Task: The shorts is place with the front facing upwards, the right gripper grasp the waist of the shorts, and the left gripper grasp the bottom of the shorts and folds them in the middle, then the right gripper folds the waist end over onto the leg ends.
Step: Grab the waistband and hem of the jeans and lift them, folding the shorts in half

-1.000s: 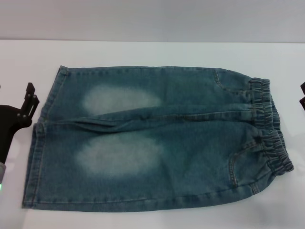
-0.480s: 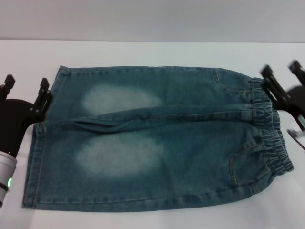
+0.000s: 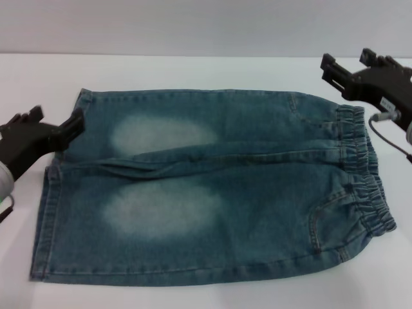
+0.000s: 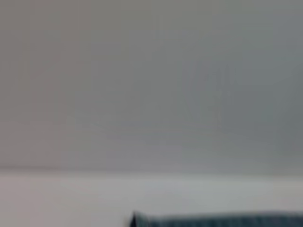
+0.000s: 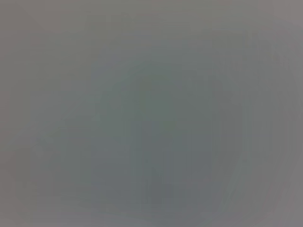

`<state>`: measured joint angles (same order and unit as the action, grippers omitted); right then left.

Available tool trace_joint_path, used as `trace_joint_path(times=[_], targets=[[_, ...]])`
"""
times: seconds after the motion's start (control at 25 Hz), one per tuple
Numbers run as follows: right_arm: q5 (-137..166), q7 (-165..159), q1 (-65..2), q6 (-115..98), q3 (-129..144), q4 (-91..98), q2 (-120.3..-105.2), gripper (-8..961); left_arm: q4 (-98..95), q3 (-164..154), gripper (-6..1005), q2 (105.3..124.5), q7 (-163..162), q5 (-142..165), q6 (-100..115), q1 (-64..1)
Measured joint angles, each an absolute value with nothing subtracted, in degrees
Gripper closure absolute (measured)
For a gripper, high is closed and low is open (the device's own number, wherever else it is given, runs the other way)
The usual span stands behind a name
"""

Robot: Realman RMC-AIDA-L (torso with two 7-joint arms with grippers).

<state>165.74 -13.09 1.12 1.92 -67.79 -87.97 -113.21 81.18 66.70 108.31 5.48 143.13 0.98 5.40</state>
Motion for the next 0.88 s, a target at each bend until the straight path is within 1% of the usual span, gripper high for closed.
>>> trace_joint_path(times=[0.12,0.16,0.24,0.32,0.36,0.4,0.52,0.56,0.64,0.76,0.84,0.88], targets=[[166.2,-13.1,2.0,15.5,-70.0,-96.7,-114.13,242,90.1,73.9,217,110.55,5.8,145.4,-17.4,6.4],[165.7,-13.1,2.0,19.9,-71.0,-99.2,-114.47,242,93.2,76.7,217,111.77,6.4,146.1,-25.2,6.3],[163.9,-13.1,1.8,28.1,-73.0,-102.7,-115.28,242,97.2,81.9,217,114.84,8.9,146.5,-37.5,6.0],[160.9,-13.1,1.4,37.3,-75.5,-105.9,-116.22,242,99.8,85.8,217,117.38,11.3,146.6,-45.7,5.4],[159.8,-13.1,1.3,39.7,-76.2,-106.7,-116.4,242,99.8,85.8,217,117.38,11.3,146.6,-45.7,5.4],[158.2,-13.1,1.2,42.5,-76.9,-107.5,-116.55,242,102.0,87.6,217,117.97,11.4,146.7,-52.3,4.8],[153.1,-11.1,1.1,49.1,-79.7,-108.5,-116.66,242,103.8,87.8,217,117.8,10.3,147.6,-56.6,4.3],[150.7,-9.7,1.2,51.4,-81.4,-108.7,-116.95,242,103.8,87.8,217,117.8,10.3,147.6,-56.6,4.3],[146.1,-7.3,1.6,55.8,-84.8,-109.0,-117.52,242,107.8,88.1,217,117.87,9.2,150.5,-63.6,4.2],[142.7,-5.1,3.4,61.5,-89.8,-111.1,-118.5,241,109.2,88.2,217,117.87,8.5,151.4,-65.8,4.3],[142.5,-4.7,5.2,63.7,-91.7,-113.2,-118.8,241,111.0,88.3,217,117.88,7.6,152.7,-68.4,4.3],[142.4,-4.7,6.1,64.4,-92.5,-114.2,-118.81,241,114.4,88.1,217,117.89,5.1,157.2,-75.6,4.3]])
